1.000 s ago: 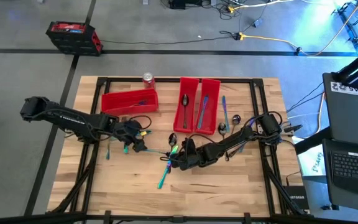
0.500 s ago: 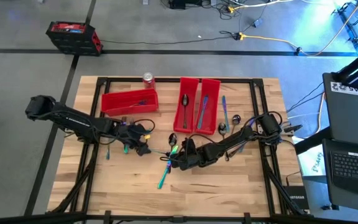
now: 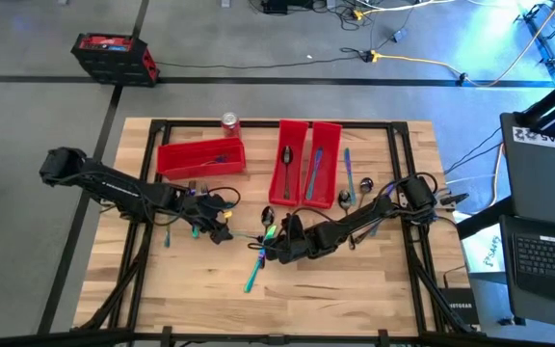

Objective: Sort silverware
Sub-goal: Put the blue fork into the left red bin

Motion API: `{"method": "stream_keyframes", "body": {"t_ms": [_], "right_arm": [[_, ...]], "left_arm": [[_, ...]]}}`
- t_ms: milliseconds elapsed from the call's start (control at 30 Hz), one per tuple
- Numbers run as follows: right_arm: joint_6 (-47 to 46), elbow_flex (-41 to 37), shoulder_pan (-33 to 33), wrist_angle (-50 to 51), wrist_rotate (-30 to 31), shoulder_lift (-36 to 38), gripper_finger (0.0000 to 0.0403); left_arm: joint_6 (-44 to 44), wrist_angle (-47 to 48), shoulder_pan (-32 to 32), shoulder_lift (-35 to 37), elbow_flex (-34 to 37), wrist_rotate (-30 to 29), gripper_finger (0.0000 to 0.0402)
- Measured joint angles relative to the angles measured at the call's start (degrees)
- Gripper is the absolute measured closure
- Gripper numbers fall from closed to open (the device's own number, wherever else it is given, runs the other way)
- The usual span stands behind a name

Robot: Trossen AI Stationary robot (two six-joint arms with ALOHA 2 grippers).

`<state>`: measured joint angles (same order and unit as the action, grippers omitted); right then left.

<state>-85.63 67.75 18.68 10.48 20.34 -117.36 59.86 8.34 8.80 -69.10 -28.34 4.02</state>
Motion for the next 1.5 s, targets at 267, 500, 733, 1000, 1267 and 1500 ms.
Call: {"method": "stream_keyframes", "body": {"t_ms": [267, 500, 733, 1000, 1267, 1500], "right_arm": [[0.47, 0.0, -0.02, 0.0, 0.0, 0.0, 0.0403], [0.51, 0.02, -0.02, 0.02, 0.07, 0.0, 0.0403], [1.81, 0.02, -0.03, 0.01, 0.14, 0.0, 0.0403], [1.85, 0.0, -0.04, 0.09, 0.63, 0.0, 0.0403], [2.7, 0.0, -0.04, 0.17, 1.29, 0.0, 0.0403], [3.13, 0.0, -0.07, 0.22, 1.29, 0.0, 0.0403]], "left_arm": [[0.23, -1.7, 0.1, 0.04, 0.0, -0.28, 0.0245], [0.41, -1.57, 1.13, 0.04, 0.0, 1.83, 0.0287], [-0.35, -2.46, 1.09, 0.07, 0.0, 0.59, 0.0303], [-1.43, -3.14, 2.82, 0.09, 0.0, 0.12, 0.0328], [0.72, -2.93, 3.24, 0.09, 0.0, -2.11, 0.033], [1.41, -3.03, 3.23, 0.09, 0.0, -2.39, 0.033]]}}
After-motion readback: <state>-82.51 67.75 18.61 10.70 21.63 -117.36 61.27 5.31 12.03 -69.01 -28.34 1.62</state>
